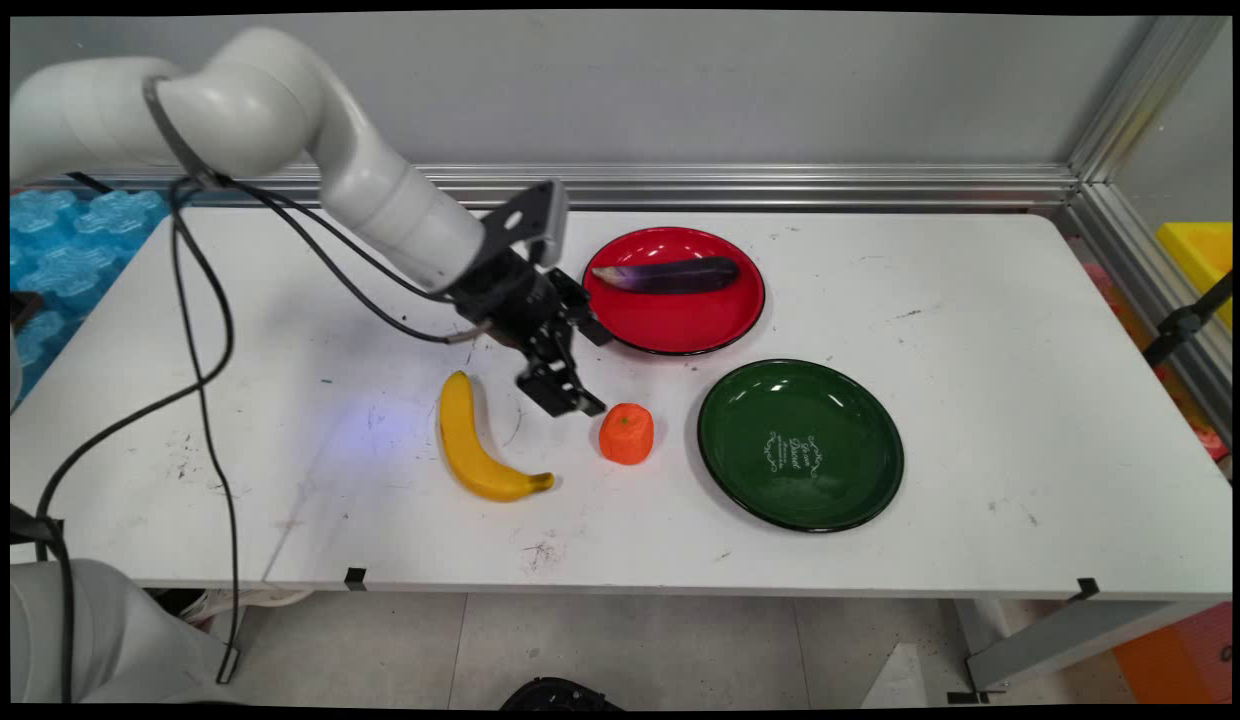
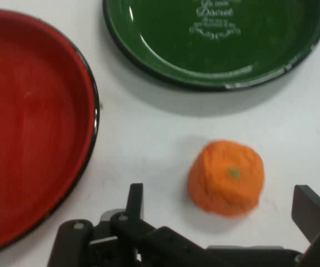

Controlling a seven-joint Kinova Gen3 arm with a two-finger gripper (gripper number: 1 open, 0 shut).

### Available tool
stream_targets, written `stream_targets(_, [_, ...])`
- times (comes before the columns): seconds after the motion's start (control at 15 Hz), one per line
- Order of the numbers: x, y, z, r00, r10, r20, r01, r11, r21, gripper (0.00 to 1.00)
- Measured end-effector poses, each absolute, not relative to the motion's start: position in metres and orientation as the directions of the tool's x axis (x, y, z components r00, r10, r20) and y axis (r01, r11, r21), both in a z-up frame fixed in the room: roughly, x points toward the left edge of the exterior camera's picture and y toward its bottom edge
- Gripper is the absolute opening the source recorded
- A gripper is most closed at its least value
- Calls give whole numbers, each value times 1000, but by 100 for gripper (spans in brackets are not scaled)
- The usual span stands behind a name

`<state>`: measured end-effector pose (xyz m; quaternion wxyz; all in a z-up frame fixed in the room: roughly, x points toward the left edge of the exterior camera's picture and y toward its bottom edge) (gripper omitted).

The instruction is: Pick up the eggplant from the red plate

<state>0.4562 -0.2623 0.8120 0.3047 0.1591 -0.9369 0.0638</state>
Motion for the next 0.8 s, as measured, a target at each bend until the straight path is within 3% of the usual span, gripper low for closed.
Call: stream_targets(0.8, [547, -229, 830, -834, -280, 475, -320, 947, -2, 100])
